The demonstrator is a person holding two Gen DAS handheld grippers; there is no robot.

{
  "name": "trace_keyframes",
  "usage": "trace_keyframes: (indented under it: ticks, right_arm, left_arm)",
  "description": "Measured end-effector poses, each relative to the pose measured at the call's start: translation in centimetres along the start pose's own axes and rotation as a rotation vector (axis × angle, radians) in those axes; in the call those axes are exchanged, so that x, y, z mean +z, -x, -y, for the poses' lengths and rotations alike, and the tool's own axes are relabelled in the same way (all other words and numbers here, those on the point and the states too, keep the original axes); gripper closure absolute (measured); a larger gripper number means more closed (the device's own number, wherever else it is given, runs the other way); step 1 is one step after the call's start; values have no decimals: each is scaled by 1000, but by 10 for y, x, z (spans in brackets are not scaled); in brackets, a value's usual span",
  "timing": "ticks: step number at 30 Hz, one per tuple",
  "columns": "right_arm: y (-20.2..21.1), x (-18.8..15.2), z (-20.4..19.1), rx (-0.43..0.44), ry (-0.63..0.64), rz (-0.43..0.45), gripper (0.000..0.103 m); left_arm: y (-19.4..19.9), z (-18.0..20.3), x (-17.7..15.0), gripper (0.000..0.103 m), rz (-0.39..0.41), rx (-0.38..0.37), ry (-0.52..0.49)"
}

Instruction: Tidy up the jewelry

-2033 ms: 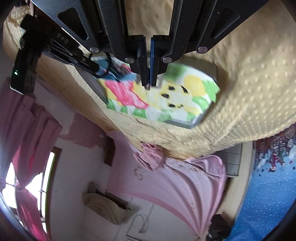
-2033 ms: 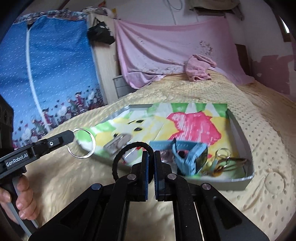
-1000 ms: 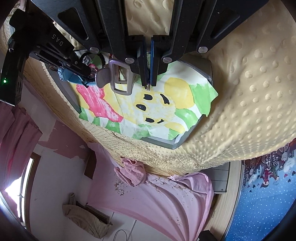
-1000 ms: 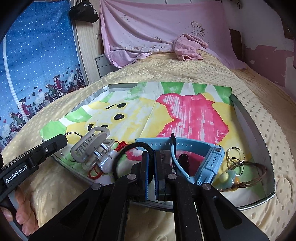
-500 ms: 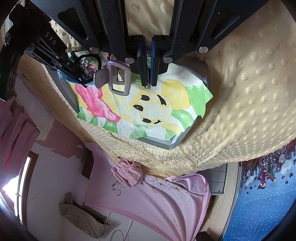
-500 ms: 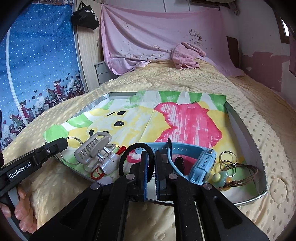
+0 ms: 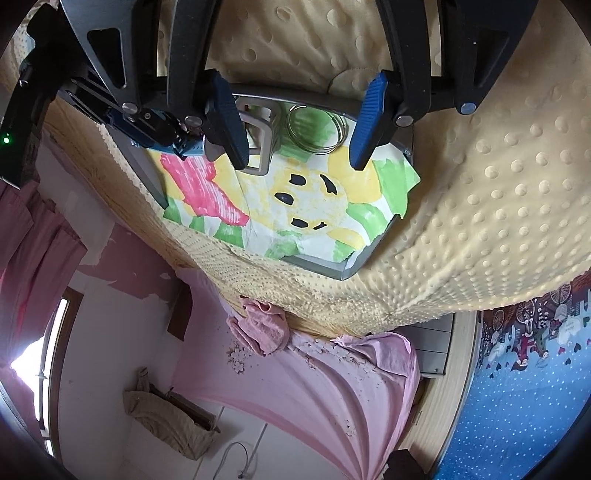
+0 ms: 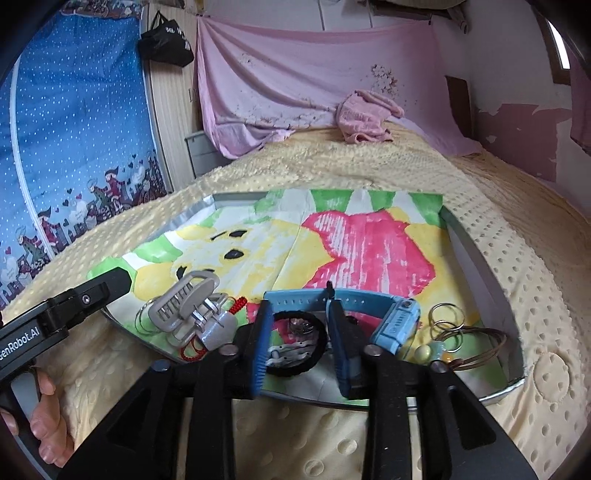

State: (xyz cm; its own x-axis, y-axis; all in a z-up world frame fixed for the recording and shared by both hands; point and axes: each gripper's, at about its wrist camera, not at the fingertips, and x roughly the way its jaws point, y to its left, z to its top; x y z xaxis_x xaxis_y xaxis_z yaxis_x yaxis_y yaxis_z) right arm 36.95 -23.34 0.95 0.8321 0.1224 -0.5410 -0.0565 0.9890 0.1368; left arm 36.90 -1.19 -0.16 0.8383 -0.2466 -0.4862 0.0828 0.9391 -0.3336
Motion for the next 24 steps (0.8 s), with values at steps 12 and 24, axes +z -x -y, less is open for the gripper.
trace_keyframes:
  ticks: [12,24]
  right_arm:
    - [56,5,5,-50,-24,176,24]
    - [117,-9,1,-75,-6,275,3]
  left_arm:
    - [48,14,6,0,187,99,-59]
    - [95,23,-10,0,275,129,-159]
